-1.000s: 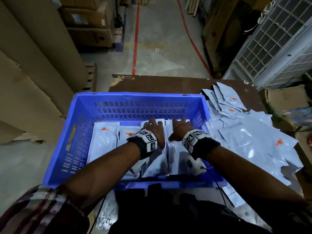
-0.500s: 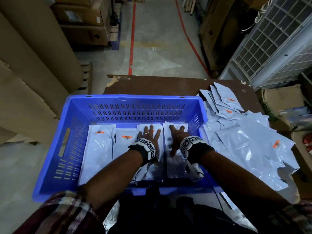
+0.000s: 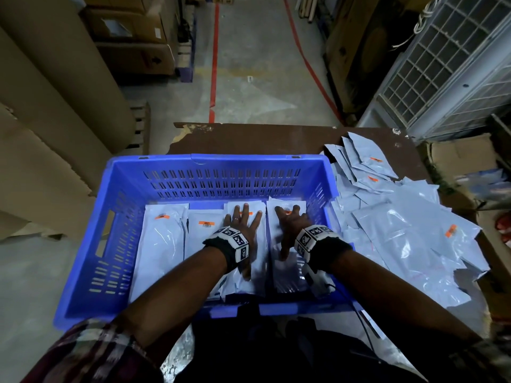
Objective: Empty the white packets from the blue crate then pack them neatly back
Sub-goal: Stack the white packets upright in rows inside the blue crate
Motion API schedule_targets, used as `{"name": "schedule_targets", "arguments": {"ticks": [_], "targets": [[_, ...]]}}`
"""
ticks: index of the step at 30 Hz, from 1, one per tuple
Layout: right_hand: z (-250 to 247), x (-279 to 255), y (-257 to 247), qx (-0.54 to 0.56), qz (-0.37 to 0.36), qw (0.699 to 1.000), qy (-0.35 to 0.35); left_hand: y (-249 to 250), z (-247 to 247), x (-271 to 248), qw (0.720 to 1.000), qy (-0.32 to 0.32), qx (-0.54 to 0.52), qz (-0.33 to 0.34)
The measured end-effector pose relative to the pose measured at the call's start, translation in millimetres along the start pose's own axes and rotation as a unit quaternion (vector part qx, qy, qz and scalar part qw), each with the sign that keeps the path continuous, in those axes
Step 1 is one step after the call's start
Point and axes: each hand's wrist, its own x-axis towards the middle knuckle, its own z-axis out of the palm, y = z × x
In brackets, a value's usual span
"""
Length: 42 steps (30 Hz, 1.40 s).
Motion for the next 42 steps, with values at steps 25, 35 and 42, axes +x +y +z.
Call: {"name": "schedule_targets", "arguments": {"ticks": [25,35,42], "targets": [[-68.9,-69.9,56.1,0.169,-0.105,0.976,0.089,5.0,-72.5,-63.0,0.972,0.164,-0.162,0.051],[-63.4,-121.6,193.8,0.328,-0.066,0.929,0.155,95.0,-119.5,-82.4,0.924,0.231,-0.251,0.171],[-23.3,-122.3,283.1,0.361,0.016,0.918,0.161,180.9,-138.1,-66.4,0.905,0.214,-0.264,0.255]]}}
